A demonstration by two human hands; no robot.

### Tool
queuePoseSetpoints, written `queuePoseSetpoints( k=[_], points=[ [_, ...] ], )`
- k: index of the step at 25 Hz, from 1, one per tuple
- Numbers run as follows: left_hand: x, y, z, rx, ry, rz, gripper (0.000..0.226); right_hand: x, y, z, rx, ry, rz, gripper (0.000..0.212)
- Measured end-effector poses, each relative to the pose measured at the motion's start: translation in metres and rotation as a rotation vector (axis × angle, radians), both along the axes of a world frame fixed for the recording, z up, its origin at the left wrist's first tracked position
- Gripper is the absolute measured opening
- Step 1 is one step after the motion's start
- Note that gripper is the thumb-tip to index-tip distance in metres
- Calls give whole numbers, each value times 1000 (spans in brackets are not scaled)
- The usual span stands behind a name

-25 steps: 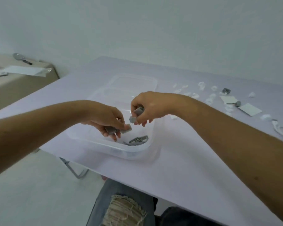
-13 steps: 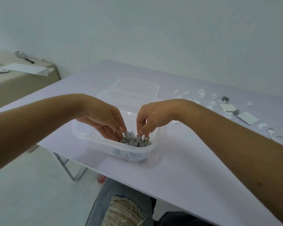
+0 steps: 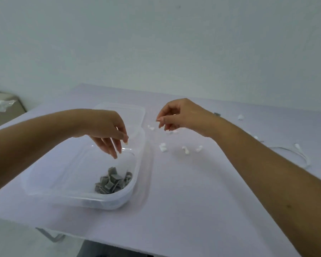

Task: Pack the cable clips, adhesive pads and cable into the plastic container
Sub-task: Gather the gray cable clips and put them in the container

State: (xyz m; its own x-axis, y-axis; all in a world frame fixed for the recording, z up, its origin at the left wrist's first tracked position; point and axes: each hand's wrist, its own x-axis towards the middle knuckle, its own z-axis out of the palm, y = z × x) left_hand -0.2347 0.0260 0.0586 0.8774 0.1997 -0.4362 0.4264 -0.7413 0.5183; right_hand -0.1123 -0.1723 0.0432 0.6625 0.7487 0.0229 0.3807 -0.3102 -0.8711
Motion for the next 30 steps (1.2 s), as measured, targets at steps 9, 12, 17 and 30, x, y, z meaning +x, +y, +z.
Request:
queuePoseSetpoints(
  k=[9, 12, 17, 30],
  points=[
    [197, -115, -20, -41, -381, -173, 20, 137, -144, -61, -60, -188, -829, 5],
    [265, -141, -47, 1, -485, -227, 18, 167, -155, -86, -135, -253, -843, 3],
    [351, -172, -98, 323, -639, -351, 30, 198, -149, -117, -276, -440, -833, 26],
    [388, -185, -125, 252, -663, -265, 18, 200, -146, -130, -232, -479, -755, 9]
  ],
)
